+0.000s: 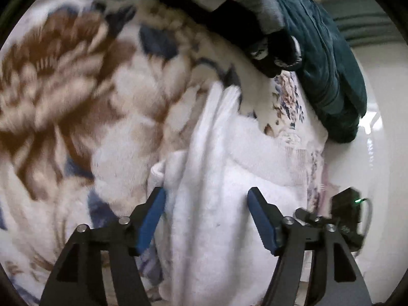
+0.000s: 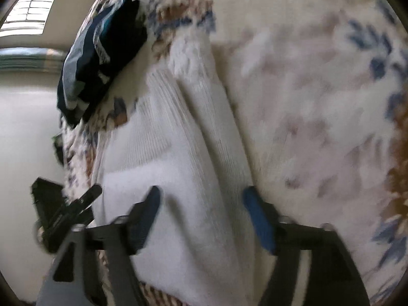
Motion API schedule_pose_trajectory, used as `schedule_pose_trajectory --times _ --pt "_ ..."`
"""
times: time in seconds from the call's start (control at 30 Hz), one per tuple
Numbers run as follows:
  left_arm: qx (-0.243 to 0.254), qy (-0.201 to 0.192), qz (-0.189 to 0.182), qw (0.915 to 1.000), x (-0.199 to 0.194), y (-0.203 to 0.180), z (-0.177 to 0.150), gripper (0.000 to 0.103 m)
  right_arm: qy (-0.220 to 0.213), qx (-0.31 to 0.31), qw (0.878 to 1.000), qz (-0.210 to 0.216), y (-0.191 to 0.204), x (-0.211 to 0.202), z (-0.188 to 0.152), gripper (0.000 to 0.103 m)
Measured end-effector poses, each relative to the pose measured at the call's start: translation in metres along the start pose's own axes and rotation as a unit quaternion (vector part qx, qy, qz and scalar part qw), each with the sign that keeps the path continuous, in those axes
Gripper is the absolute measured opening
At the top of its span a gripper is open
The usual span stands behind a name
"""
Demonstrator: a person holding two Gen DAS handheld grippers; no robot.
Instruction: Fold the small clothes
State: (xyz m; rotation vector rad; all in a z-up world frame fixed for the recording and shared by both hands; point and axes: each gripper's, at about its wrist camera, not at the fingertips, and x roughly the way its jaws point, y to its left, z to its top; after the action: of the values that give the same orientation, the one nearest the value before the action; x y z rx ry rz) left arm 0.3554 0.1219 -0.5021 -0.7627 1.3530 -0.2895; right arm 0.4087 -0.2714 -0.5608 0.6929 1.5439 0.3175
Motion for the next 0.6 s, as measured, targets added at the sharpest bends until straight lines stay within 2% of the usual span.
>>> schedule_pose_trajectory --times 0.13,0.23,0.27,0.3,0.33,0.37,0.47,0.6 --pt "-0.029 0.012 -0.07 0.997 0.015 0.012 0.002 0.069 0.043 0.029 0.996 0.079 -0.023 0.028 -0.005 0.077" --pt "-0.023 0.014 -0.081 0.9964 0.019 0.007 0.004 0.068 0.04 0.03 0.992 0.115 -0.023 0.036 -0.007 0.078" --pt "-0.012 0.011 -0.084 0.9963 0.019 0.002 0.003 0.065 0.037 0.026 0.991 0.126 -0.02 0.039 -0.008 0.074" --pt "-0.003 0.007 -0.084 0.9964 0.015 0.0 0.003 0.057 0.037 0.024 0.991 0.127 -0.018 0.041 -0.01 0.068" --pt "0.008 0.0 -0.076 0.9971 0.012 -0.004 0.002 0.034 0.035 0.022 0.991 0.124 -0.016 0.043 -0.011 0.055" --pt "0.015 -0.007 -0.076 0.9969 0.009 -0.007 0.0 0.029 0.03 0.022 0.991 0.128 -0.014 0.044 -0.014 0.049" --pt "0.023 -0.024 -0.07 0.997 0.001 -0.016 -0.002 0.023 0.016 0.028 0.991 0.132 -0.012 0.037 -0.019 0.042" --pt "0.04 -0.037 -0.067 0.9963 -0.016 -0.036 -0.007 0.022 0.003 0.022 0.992 0.122 -0.001 0.023 -0.025 0.038"
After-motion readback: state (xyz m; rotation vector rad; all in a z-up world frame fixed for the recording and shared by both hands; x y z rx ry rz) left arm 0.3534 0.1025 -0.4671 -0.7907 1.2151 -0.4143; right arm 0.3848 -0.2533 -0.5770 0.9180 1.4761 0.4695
